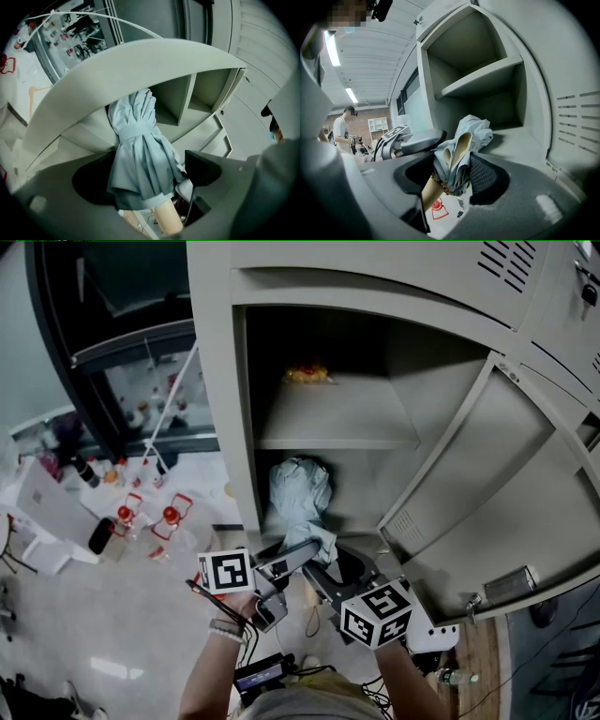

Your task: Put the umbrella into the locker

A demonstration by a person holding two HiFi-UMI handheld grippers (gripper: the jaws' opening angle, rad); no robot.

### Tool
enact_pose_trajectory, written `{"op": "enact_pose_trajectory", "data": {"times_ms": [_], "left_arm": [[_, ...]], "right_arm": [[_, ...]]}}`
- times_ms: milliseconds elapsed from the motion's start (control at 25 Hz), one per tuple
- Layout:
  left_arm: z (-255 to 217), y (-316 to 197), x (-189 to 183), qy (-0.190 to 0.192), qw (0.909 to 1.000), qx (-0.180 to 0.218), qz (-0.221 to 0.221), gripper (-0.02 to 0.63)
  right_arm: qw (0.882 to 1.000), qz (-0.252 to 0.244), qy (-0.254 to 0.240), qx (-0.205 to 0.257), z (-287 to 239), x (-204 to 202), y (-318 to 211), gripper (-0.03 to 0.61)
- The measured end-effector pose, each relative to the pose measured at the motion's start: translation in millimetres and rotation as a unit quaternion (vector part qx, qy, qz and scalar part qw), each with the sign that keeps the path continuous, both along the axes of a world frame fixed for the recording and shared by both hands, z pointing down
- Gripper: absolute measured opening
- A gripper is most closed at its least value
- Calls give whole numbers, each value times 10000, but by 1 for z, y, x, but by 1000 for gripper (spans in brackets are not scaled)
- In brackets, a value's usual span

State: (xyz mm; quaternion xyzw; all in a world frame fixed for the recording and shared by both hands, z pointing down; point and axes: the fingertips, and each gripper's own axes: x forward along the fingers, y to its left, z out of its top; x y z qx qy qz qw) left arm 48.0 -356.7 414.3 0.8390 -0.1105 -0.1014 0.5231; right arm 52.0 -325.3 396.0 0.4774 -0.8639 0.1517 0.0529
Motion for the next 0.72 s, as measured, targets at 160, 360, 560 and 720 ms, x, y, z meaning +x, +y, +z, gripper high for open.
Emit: {"op": "enact_pose_trajectory", "data": {"times_ms": [160, 360, 560, 720], "left_arm": [[-11, 7, -2, 497, 9985, -215, -32, 466], [-5, 7, -20, 201, 9995, 1, -254, 462], [2, 7, -40, -389, 9964, 655, -364, 412], [3, 12, -54, -662, 9914, 997, -523, 333]], "right_arm": [[10000, -41, 58, 15, -2, 0, -5, 221], [9998, -96, 165, 42, -4, -3, -12, 221], [9998, -97, 163, 43, -7, -3, -23, 219], [9995, -151, 259, 60, -8, -5, -32, 219]]}}
